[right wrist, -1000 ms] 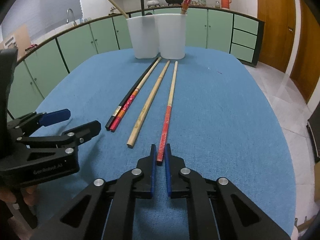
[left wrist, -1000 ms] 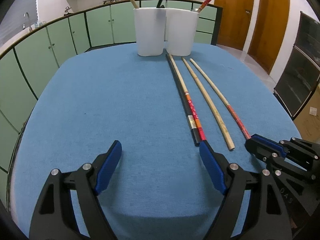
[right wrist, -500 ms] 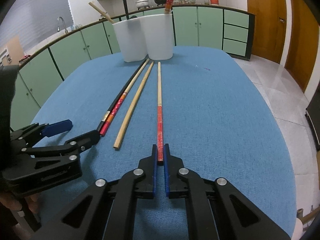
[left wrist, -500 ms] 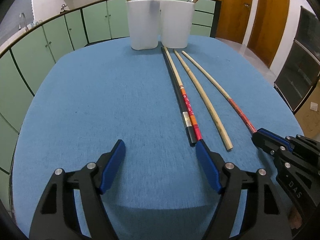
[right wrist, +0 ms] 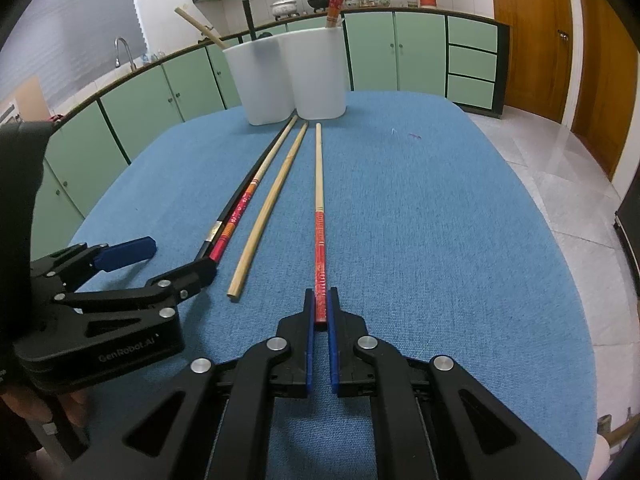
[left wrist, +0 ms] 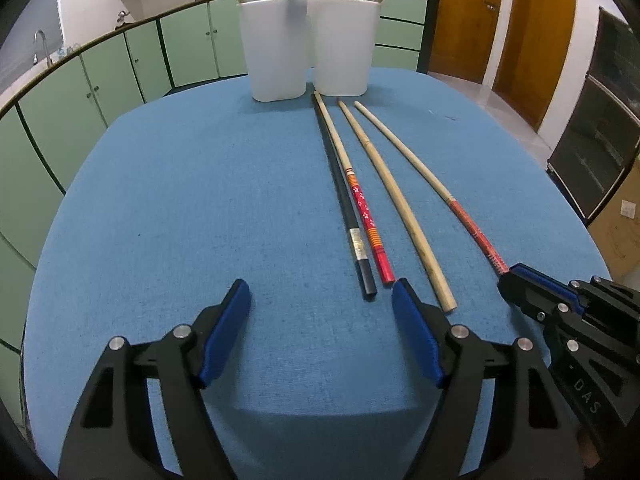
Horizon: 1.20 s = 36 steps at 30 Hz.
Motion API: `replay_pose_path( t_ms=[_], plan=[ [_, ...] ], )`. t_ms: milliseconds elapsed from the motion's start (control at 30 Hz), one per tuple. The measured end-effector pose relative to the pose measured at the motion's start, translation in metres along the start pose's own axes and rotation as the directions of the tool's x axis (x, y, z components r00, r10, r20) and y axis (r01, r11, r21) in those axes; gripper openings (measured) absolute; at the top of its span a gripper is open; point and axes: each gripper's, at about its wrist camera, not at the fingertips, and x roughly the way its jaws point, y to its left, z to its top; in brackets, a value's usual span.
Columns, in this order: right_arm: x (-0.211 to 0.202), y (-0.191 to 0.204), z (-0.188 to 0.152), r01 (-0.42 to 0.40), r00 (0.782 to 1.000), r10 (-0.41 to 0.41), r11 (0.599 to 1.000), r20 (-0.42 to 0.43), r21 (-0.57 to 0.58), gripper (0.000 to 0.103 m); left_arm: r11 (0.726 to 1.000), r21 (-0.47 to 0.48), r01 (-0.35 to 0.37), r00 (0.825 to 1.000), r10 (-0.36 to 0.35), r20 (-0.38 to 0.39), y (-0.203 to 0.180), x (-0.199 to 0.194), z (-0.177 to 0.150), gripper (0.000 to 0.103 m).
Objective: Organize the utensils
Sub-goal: 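Grasp a black-tipped red chopstick with the left tool while the right grasps a red-patterned one, then lift both chopsticks and carry them over the white holder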
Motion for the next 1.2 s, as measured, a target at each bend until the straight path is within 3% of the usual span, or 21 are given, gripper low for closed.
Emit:
replay_pose_path(
  t_ms=[67, 400, 500, 567, 867, 1200],
  plan=[
    [0.000, 0.000, 0.000, 0.000, 1.000, 0.000, 1.000, 0.000, 0.000, 0.006, 1.000, -0.005, 0.005, 1.000, -0.005, 0.005, 0.001, -0.001, 0.000, 0.060],
    [-0.001, 0.000, -0.002, 0.002, 1.000, -0.002, 1.000, 0.004, 0.000, 0.006, 0.999, 0.018, 0.027, 1.000, -0.027, 0.015, -0.010, -0.002, -0.001, 0.038],
    [0.000, 0.000, -0.002, 0.003, 1.000, -0.003, 1.000, 0.004, -0.001, 0.006, 0.999, 0.030, 0.034, 0.999, -0.034, 0.020, -0.016, -0.003, -0.002, 0.023],
    [0.000, 0.000, -0.003, 0.003, 1.000, -0.003, 1.000, 0.003, -0.001, 0.006, 0.999, 0.039, 0.032, 0.999, -0.033, 0.022, -0.019, -0.004, -0.002, 0.007],
    [-0.009, 0.001, -0.002, 0.025, 0.999, -0.024, 0.999, 0.028, -0.033, 0.006, 1.000, 0.010, 0.023, 0.999, -0.023, 0.044, -0.016, -0.016, -0.004, 0.006],
    [-0.053, -0.009, 0.023, 0.019, 0.992, -0.014, 0.999, 0.127, -0.041, 0.006, 1.000, 0.025, -0.008, 0.981, 0.003, 0.193, -0.010, -0.077, 0.016, 0.006]
  ],
)
